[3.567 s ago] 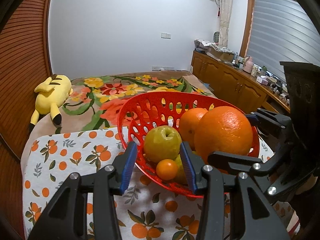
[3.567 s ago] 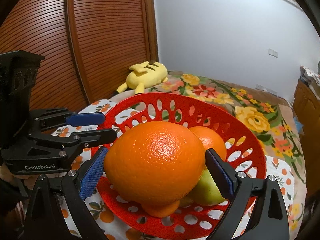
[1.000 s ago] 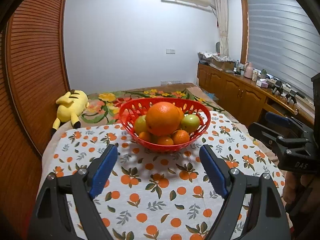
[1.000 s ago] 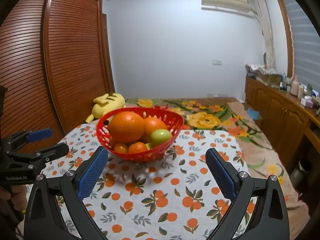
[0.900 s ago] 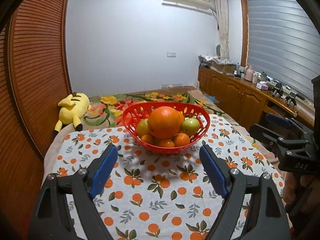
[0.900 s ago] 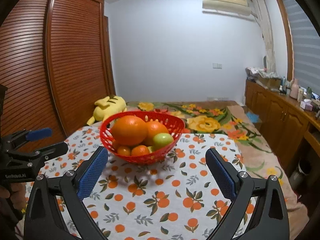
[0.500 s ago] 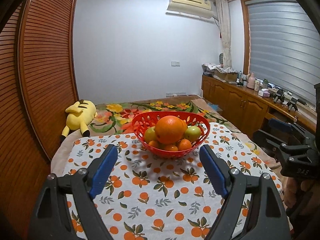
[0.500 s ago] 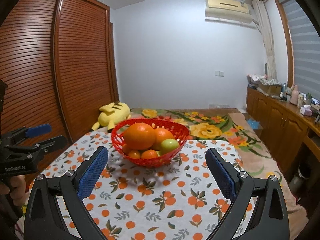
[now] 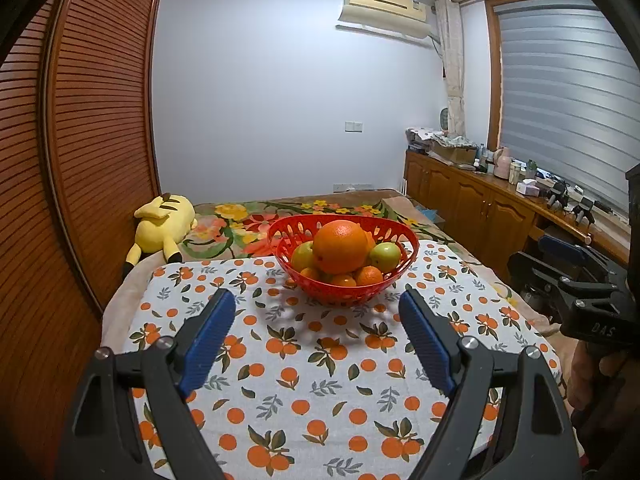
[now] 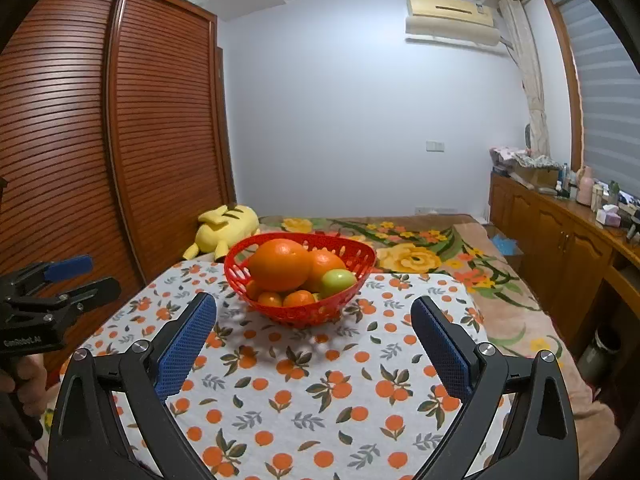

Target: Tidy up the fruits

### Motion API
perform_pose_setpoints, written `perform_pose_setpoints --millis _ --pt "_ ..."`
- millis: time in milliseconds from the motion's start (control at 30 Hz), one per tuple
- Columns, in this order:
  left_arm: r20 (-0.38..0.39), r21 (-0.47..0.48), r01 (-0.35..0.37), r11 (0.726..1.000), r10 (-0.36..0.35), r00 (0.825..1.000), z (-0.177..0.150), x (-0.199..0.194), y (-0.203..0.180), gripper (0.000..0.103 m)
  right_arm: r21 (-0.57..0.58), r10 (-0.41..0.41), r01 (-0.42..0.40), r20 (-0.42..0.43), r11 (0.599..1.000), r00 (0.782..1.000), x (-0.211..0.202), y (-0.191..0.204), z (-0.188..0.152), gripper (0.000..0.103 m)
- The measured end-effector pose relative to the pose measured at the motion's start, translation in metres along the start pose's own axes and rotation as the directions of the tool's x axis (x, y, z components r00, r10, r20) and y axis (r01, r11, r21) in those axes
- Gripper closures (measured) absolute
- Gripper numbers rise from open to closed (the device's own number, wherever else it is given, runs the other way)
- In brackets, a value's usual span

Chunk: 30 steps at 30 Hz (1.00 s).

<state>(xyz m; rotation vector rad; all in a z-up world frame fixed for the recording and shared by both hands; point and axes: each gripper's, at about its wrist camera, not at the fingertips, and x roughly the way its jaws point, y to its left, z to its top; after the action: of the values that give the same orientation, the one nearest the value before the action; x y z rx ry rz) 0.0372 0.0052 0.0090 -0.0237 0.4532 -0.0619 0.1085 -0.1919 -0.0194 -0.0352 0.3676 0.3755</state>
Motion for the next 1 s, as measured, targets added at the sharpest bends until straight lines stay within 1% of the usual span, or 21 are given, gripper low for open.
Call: perform_pose_setpoints --millis 1000 --pt "0.015 -0.007 0.004 1.000 -0.004 1.000 0.0021 -0.0084 -0.0033 0.018 -0.001 -0.004 0.004 -0.002 1.000 1.000 -0.0009 0.0005 -0.0023 0.003"
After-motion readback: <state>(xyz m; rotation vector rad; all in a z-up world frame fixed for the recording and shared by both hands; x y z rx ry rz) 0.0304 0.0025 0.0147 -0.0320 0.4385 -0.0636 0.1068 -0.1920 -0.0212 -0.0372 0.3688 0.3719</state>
